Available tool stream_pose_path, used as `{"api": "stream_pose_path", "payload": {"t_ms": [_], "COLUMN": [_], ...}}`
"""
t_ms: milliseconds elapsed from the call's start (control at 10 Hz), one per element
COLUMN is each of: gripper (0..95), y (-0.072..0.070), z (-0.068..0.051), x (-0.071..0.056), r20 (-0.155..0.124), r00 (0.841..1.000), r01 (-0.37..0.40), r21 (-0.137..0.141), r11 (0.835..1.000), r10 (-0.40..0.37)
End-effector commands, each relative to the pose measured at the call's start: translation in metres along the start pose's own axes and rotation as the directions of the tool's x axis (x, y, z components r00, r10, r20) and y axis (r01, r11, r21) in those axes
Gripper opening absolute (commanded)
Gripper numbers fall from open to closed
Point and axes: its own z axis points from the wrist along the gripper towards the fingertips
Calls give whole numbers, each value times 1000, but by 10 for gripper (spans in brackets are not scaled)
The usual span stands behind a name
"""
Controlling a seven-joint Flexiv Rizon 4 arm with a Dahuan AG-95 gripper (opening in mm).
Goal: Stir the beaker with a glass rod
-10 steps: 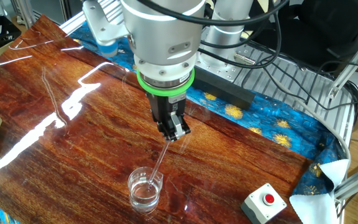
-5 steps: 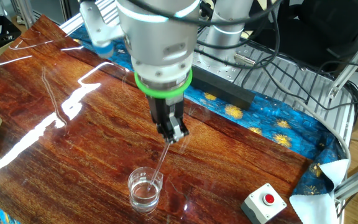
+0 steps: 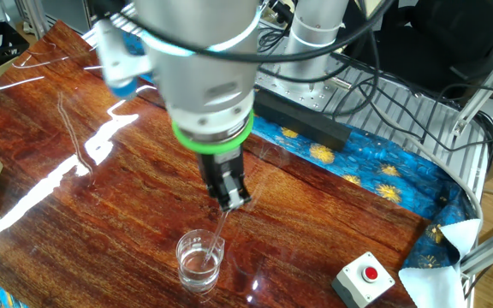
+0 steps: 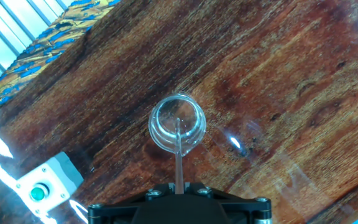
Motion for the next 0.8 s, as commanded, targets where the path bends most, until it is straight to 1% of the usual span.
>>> {"api": "stream_pose_path", "payload": {"t_ms": [100,300,400,500,800], "gripper": [0,0,0,0,0], "y": [2,1,0,-1,-13], "z": [-2,-6,-5,-6,-13], "x": [-9,-20,-22,-21,-22], "r20": [7,9,17,14,4], "r00": [1000,999,998,998,995], "r01": [22,45,52,56,104], "r21": [13,21,27,31,37], "r11": [1000,999,998,998,994], "r10": [-22,-45,-52,-56,-104]}}
